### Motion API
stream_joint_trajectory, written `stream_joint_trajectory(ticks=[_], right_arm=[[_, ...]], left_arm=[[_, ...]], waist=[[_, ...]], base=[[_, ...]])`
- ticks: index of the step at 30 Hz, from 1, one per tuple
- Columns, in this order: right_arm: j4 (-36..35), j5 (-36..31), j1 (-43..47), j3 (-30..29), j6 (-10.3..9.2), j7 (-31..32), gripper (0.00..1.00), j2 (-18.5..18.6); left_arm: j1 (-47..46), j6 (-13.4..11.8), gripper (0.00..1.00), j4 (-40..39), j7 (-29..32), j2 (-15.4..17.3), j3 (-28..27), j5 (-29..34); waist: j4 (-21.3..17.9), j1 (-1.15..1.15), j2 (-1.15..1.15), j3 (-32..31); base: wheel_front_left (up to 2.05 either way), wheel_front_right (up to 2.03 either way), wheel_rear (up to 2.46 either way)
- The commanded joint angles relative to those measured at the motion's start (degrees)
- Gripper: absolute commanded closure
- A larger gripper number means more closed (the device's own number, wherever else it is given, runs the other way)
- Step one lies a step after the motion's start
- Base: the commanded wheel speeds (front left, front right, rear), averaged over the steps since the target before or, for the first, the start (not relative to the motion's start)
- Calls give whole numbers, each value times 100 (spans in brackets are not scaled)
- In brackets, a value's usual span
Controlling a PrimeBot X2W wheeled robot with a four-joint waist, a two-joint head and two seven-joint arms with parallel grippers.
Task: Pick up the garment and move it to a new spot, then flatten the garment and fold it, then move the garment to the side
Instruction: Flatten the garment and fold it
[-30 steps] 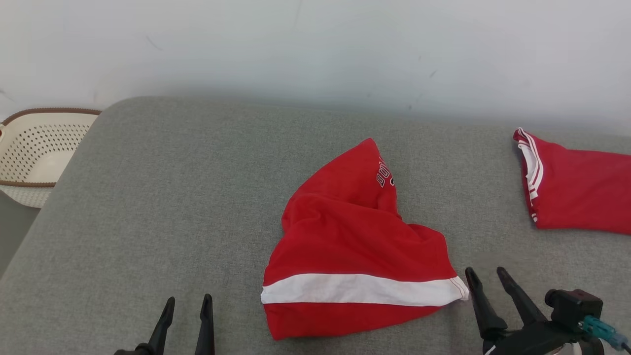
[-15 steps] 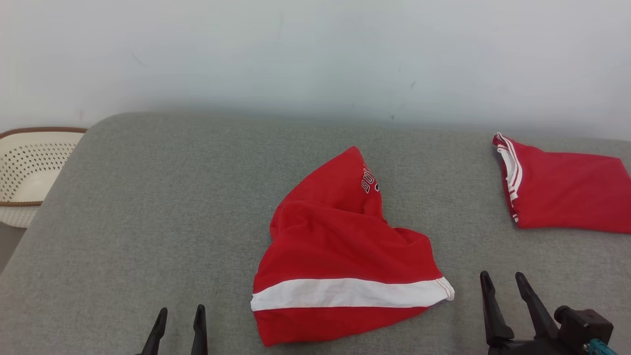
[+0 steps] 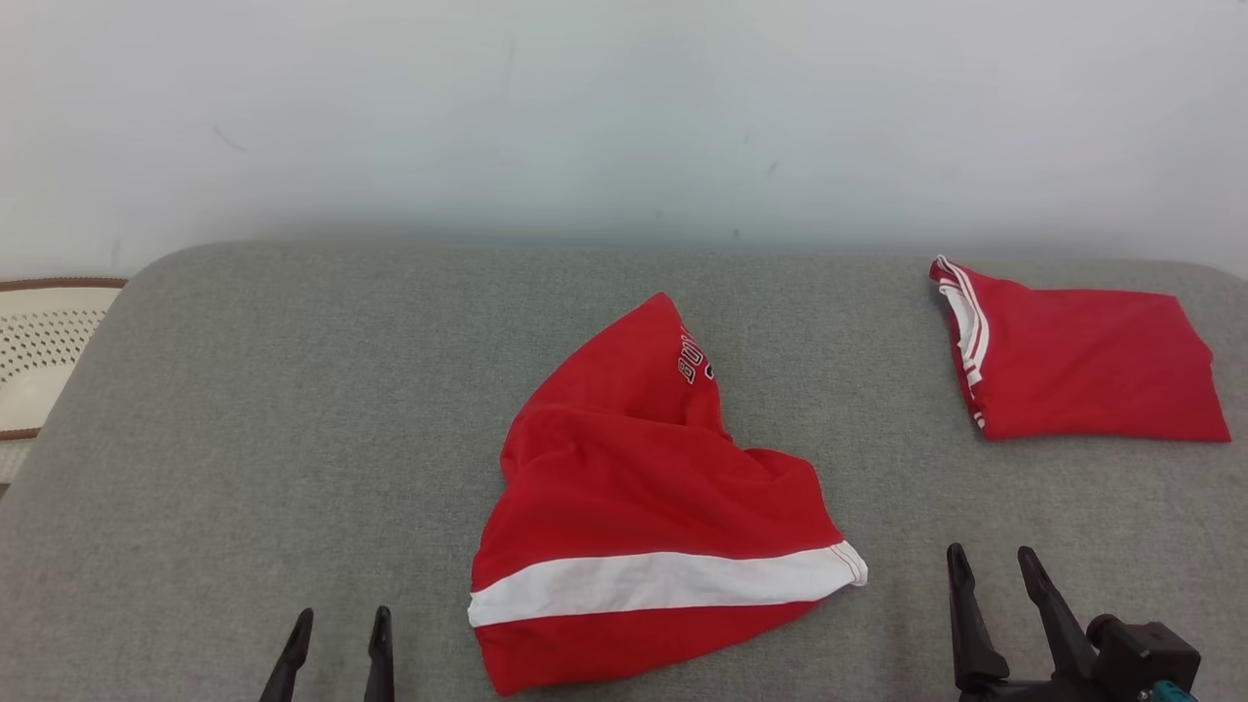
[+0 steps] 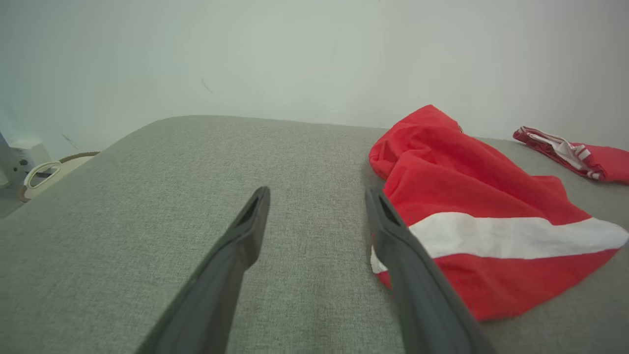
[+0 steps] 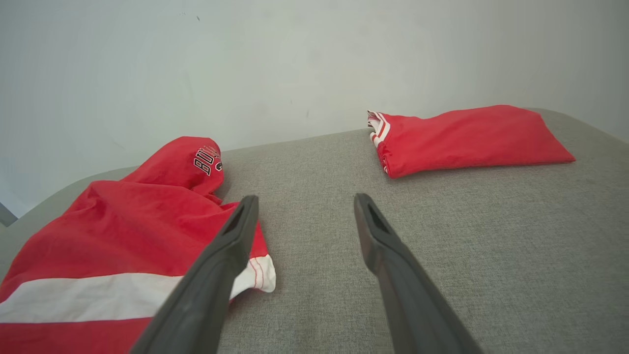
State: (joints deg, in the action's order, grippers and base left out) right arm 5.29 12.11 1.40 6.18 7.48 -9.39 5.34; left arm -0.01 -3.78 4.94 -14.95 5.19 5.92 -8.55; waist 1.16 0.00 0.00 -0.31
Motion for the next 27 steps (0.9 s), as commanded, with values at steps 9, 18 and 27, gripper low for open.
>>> stream_joint_trajectory(ticks=[9,18,27], right_arm=[[88,-86,-61,10,3,-67,0,-44],[152,-116,-55,15,3,-78,0,-77],[170,-94,-43,56,3,-88,0,-89]], left_arm=[[38,-64,0,4,-28,90,-38,-50],[18,-54,0,50,-28,112,7,-86],[58,-72,0,30,-28,137,31,-128]], waist=[[-98,0,0,8],[-108,0,0,-17],[-109,0,0,-46]], base=[[0,0,0],[0,0,0],[0,0,0]])
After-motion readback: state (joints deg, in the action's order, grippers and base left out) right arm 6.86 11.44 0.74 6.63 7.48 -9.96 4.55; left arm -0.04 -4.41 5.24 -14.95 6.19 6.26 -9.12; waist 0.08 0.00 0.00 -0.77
